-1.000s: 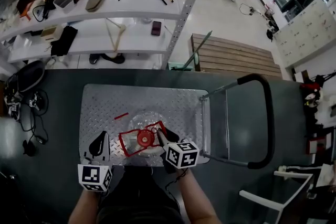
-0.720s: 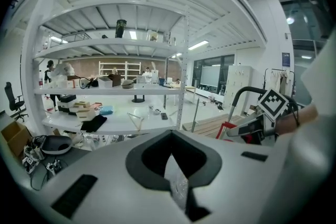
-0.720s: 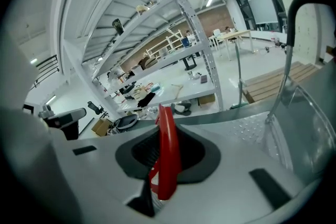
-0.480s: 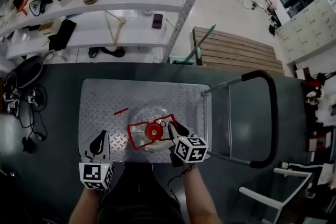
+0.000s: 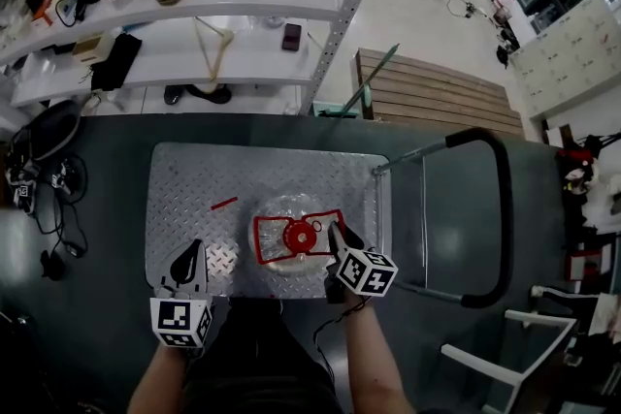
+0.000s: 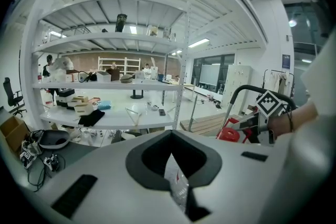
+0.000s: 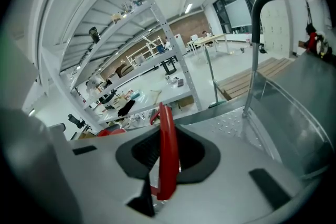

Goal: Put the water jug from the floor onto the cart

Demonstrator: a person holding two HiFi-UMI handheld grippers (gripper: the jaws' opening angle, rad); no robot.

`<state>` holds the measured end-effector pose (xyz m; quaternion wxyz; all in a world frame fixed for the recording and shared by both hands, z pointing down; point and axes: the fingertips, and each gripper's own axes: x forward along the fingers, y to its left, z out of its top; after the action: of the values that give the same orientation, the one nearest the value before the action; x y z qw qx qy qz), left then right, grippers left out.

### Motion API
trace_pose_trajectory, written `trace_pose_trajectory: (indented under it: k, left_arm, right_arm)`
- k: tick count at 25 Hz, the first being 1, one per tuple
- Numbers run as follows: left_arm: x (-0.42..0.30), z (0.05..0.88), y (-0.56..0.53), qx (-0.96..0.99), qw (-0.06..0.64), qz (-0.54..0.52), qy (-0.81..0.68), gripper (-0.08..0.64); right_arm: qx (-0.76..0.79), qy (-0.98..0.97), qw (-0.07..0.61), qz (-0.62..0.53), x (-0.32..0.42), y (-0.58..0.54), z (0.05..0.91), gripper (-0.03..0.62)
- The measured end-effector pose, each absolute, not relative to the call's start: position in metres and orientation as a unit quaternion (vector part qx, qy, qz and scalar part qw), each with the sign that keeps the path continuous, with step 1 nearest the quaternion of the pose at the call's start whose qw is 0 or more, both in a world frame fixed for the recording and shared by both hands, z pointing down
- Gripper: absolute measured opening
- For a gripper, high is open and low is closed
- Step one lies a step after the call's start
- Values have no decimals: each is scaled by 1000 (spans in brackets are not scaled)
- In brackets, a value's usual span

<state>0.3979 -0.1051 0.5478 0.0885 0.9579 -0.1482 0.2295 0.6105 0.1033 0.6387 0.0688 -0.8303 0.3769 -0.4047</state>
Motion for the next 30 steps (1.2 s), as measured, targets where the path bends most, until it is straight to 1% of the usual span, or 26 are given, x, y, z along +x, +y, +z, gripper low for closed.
trace_pose_trajectory:
  k: [4,7,8,14,19,21,22,25,26,30]
  left_arm:
    - [393,543,-97,960,92,224,-141,5]
    - [392,532,-91,962,92,215,-138,5]
    - [392,528,-89,963,91,212,-137,5]
    - [389,498,-81,968,89,187,-138,5]
    - [387,471,-66,971,83,171,-147,5]
    - [386,459,-56,972,80,159,-151,5]
    - [385,452,-52,973,78,152,-154,5]
    - [382,431,-41,975,77,125,-165,5]
    - [380,425,-38,976,77,118,-167,5]
    - [378,405,-27,979,79,93,-165,5]
  right_arm:
    - [-832,374,64,-404,606,105,641,54]
    - [-836,378,51,-395,602,109,635,112]
    - [-840,375,47,-390,602,112,631,117]
    - [-860,354,52,-365,597,137,597,118]
    - [-879,370,50,-298,594,143,532,118]
    - [-881,384,64,-267,592,143,505,115]
    - [-882,392,74,-251,591,141,493,101]
    - [-886,406,89,-206,587,135,461,13]
    - [-885,412,93,-194,585,132,451,-6]
    - [-870,451,110,-165,569,118,419,-9]
